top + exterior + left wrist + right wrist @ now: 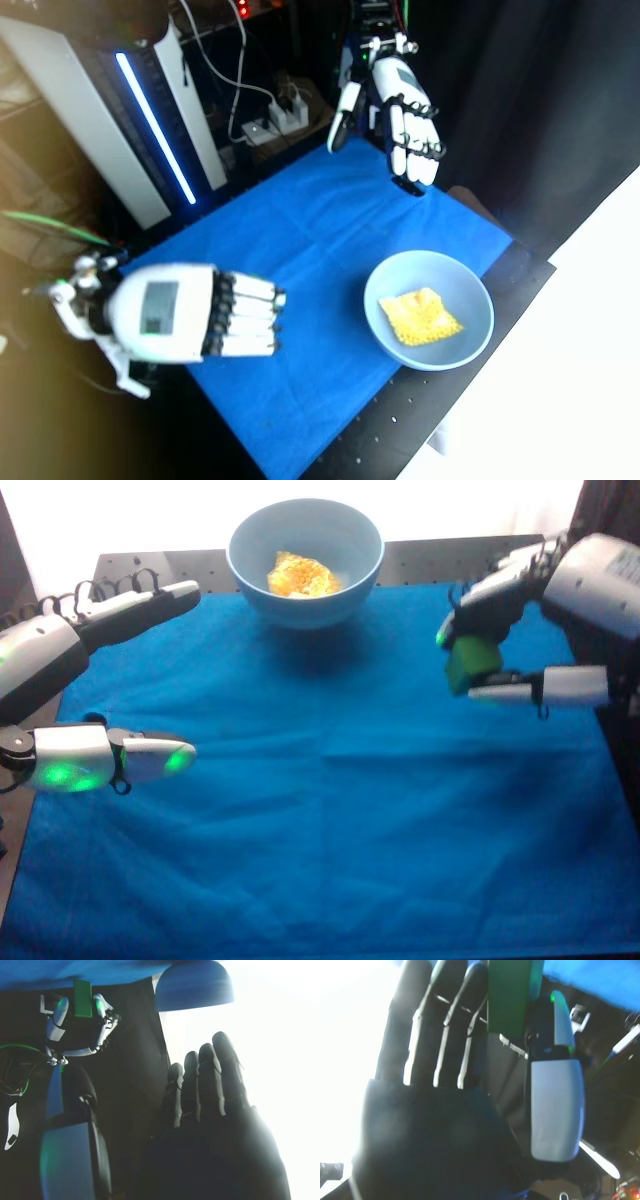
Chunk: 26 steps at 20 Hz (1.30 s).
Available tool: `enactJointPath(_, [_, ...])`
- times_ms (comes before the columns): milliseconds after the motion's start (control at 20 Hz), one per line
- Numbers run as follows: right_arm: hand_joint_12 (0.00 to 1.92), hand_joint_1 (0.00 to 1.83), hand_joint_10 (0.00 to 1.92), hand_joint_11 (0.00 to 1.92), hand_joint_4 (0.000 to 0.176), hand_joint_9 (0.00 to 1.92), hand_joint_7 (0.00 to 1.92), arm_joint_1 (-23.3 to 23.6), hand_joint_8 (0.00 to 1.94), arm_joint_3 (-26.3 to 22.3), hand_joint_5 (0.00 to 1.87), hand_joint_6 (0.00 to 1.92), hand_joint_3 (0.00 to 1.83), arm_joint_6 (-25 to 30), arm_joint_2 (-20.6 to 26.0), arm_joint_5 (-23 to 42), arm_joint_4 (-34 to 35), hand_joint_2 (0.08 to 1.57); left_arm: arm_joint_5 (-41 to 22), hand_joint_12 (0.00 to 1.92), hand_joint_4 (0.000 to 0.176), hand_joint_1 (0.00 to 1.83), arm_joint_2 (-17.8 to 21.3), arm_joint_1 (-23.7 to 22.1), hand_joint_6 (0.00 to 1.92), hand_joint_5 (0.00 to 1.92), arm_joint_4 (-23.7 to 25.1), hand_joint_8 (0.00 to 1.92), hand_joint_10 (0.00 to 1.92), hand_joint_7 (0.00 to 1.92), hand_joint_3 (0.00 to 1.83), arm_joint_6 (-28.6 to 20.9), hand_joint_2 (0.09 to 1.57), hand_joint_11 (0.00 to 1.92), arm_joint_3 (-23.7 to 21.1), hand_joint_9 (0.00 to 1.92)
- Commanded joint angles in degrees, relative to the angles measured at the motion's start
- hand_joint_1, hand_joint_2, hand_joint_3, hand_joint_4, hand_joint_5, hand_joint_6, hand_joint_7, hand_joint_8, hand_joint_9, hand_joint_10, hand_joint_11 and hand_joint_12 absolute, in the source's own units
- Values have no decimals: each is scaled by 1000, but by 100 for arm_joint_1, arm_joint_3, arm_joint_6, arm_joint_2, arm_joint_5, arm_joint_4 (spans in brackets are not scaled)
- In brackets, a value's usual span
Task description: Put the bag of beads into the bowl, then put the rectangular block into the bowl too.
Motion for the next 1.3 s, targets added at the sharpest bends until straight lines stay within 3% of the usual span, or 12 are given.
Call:
enactJointPath(0, [1496,1268,1140,762,0,926,998,198,1218,0,1040,622,2,7,17,928,260,1110,-705,591,42,747,-12,-42,3,194,-27,7,8,225,0,-62,987,0,-5,176])
enactJointPath(150, [1288,1284,830,667,0,1015,1126,618,972,104,1166,460,0,7,-8,963,256,1053,-720,591,61,742,-21,-42,4,200,-27,9,9,235,0,-65,983,0,-4,181])
enactJointPath(350, [1370,1293,880,796,0,1084,1146,1117,963,506,1263,247,1,7,-336,823,267,1037,-727,589,52,727,-41,-43,2,198,-27,4,6,230,0,-78,987,0,15,179])
enactJointPath(450, [1351,1296,785,963,0,1193,1254,1446,720,800,1280,296,0,7,-621,558,274,1007,-735,605,81,730,-41,-42,1,202,-27,2,4,234,0,-109,978,0,22,189])
enactJointPath(500, [1572,1294,1073,995,0,1151,1171,1562,918,931,1275,244,0,7,-743,441,274,1030,-729,572,70,738,-41,-42,0,198,-27,1,3,235,0,-109,978,0,26,193])
enactJointPath(650, [1537,1291,1068,1015,0,1151,1136,1950,987,1464,1189,374,0,7,-1238,-42,271,1053,-730,538,63,763,-64,-57,0,192,-15,1,0,236,1,-116,982,0,69,184])
enactJointPath(800, [1339,1280,820,1063,0,1232,1221,2099,767,1888,1050,723,0,7,-1625,-469,272,1051,-700,626,59,769,-132,-129,2,197,38,1,4,239,1,-152,982,0,135,203])
enactJointPath(1050, [1304,1283,767,1047,0,1263,1216,2149,788,2415,986,773,0,7,-2153,-956,270,1065,-664,611,35,769,-206,-242,0,182,122,0,2,229,1,-206,979,0,230,201])
enactJointPath(1100, [1132,1025,391,670,0,987,1002,2149,290,2432,648,243,0,7,-2181,-961,271,1006,-656,628,28,791,-221,-267,2,190,136,0,2,225,1,-207,980,0,244,203])
enactJointPath(1150, [962,814,120,133,102,513,513,2155,57,2448,229,51,0,7,-2202,-973,271,946,-649,638,12,794,-245,-297,0,186,153,0,4,222,5,-211,991,0,265,209])
enactJointPath(1200, [699,677,27,26,161,230,204,2159,11,2454,45,9,0,7,-2215,-979,269,875,-644,635,8,804,-257,-306,0,179,161,0,1,214,6,-214,996,0,275,205])
enactJointPath(1250, [592,624,5,4,173,115,97,2171,1,2456,8,1,0,7,-2223,-977,267,817,-626,637,7,795,-282,-331,1,180,177,1,3,216,5,-224,996,0,296,209])
